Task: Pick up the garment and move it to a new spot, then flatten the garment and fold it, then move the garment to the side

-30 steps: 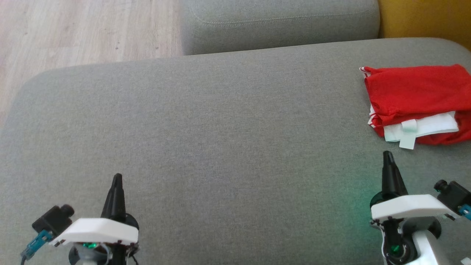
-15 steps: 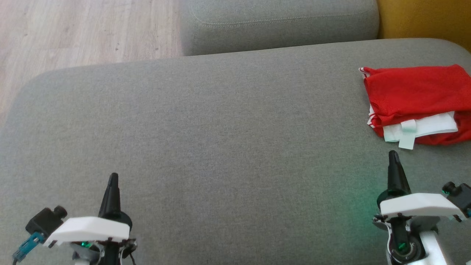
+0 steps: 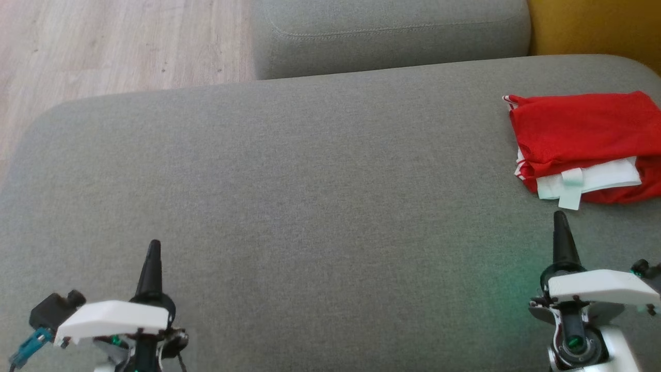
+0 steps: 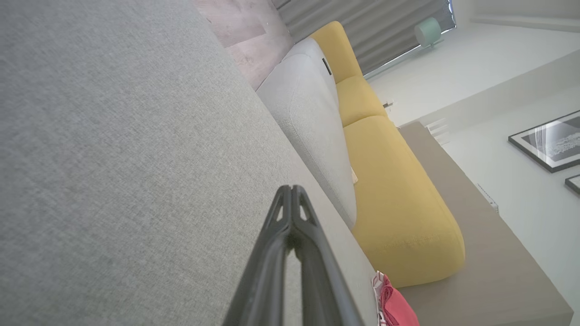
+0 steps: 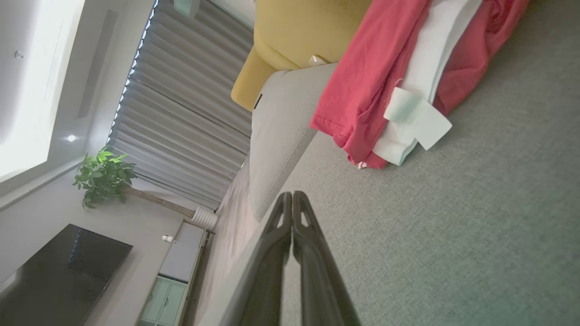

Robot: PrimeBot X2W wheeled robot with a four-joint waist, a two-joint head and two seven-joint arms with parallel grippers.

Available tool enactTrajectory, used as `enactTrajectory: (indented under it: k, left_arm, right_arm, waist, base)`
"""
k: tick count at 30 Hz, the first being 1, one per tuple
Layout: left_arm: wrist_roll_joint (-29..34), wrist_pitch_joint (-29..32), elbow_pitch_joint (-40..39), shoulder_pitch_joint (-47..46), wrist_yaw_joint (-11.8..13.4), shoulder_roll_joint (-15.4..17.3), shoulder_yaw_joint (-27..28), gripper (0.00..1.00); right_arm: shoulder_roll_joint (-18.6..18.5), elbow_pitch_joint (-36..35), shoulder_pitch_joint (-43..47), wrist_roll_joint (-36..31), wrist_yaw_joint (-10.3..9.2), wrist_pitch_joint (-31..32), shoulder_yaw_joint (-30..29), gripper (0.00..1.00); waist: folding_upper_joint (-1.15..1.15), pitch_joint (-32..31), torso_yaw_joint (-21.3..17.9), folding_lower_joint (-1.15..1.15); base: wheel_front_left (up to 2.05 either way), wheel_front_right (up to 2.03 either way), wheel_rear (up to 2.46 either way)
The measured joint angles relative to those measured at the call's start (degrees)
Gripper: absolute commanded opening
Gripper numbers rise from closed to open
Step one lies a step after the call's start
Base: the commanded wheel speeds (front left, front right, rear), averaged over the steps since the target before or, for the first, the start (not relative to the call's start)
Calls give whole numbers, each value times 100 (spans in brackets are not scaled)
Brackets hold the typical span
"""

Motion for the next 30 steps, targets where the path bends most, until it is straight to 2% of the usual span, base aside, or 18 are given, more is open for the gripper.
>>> enactTrajectory:
  k: [30]
  left_arm:
    - [-1680,488,29,-128,-100,3,245,0]
  right_arm:
    - [2,-204,14,1788,0,504,-279,0]
  waist:
    - [0,-38,-19,0]
  base:
    - [0,0,0]
